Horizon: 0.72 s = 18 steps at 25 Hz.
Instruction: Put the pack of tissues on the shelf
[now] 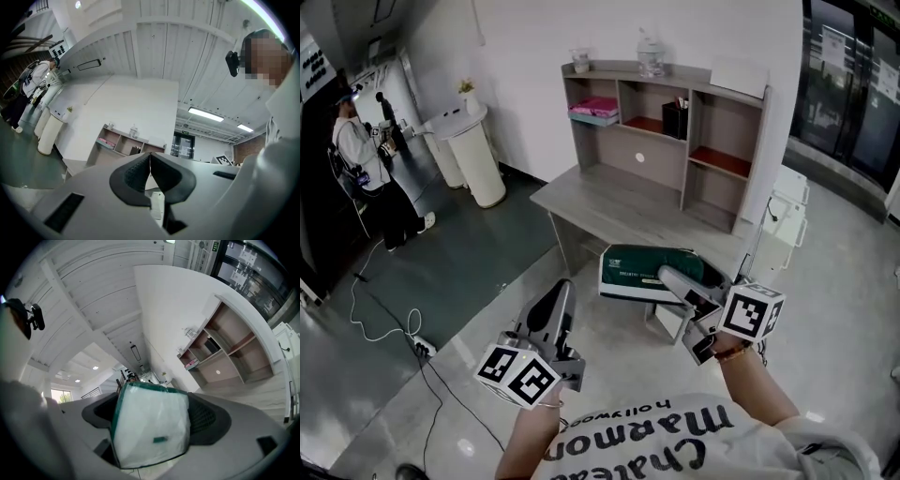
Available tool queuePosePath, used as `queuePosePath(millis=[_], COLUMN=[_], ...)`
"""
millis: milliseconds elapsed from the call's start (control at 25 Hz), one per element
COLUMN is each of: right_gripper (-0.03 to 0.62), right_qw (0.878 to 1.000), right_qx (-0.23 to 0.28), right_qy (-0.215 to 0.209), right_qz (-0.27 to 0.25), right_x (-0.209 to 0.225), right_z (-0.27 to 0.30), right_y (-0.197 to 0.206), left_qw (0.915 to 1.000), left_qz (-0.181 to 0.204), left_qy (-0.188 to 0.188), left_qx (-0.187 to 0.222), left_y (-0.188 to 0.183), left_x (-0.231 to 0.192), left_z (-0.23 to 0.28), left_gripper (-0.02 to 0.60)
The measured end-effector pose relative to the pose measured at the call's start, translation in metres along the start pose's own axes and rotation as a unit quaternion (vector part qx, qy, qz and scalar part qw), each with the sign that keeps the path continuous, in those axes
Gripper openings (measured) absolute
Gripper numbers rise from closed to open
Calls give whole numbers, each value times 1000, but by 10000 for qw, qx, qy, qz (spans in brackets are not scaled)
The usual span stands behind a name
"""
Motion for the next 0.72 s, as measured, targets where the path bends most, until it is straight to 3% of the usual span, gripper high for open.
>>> queuePosePath(millis=[360, 520, 720], right_gripper=[468, 466, 466], right_qw=[9994, 9994, 9987], right_qx=[27, 28, -37], right_qy=[24, 214, 494], right_qz=[-334, -267, -115], right_x=[-5, 9, 33], right_z=[58, 66, 76], right_y=[17, 29, 40], left_qw=[9996, 9998, 9992], left_qz=[127, 84, -230], left_qy=[231, 183, 52], left_qx=[49, -69, -309], left_y=[-25, -12, 12], left_x=[-58, -74, -99], left_z=[27, 23, 34], left_gripper=[17, 17, 17])
Point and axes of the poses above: the fingertips, and each gripper's own axes: z forward along the fingers, x to its right, y out of its underside, the point moved 8 cm from there along -z, backward along the fingers, and after that the axes turned 14 degrees about x, right-handed, at the moved point
